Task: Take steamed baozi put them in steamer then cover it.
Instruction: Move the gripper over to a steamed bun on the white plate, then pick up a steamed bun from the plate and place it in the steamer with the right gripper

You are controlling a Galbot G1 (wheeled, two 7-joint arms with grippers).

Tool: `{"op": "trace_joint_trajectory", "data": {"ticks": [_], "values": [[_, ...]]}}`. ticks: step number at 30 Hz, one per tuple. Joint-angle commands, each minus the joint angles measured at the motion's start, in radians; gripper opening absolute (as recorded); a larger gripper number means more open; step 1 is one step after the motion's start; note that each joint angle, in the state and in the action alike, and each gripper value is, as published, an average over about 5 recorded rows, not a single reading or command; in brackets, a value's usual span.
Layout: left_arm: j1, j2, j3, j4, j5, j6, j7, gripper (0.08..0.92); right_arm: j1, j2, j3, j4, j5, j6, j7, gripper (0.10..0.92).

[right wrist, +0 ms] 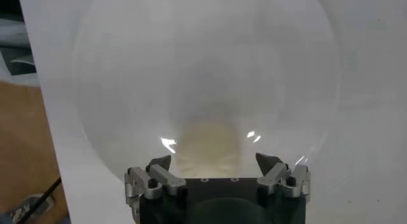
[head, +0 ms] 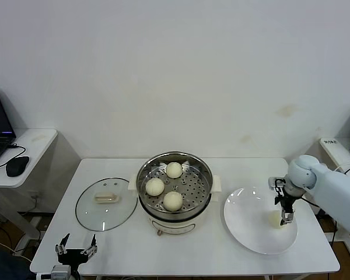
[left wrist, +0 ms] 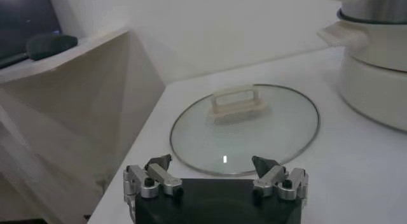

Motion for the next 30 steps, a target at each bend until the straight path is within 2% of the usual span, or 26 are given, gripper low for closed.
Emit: {"op": "trace_joint_trajectory", "data": {"ticks": [1,16,19,24,30], "values": [[0.002,-0.001,0.001,0.003,0.001,0.000,-0.001,0.823,-0.020,0.008,0.007,-0.010,-0.026,0.007,0.005,0.823],[0.005,-0.006,0.007,0.008,0.007,0.000,-0.003,0.823,-0.040,0.005,0.011,-0.025,-0.026,0.019,0.037,0.822],[0.004,-0.006,0.007,0.008,0.007,0.000,-0.003,0.823,-0.041,0.006,0.013,-0.025,-0.015,0.016,0.045,0.786],[0.002,-0.009,0.007,0.008,0.008,0.000,-0.002,0.823,-0.046,0.007,0.011,-0.023,-0.015,0.016,0.044,0.659],[0.001,-0.010,0.008,0.011,0.009,-0.001,-0.003,0.823,-0.048,-0.002,0.020,-0.019,-0.015,0.014,0.040,0.613]]}}
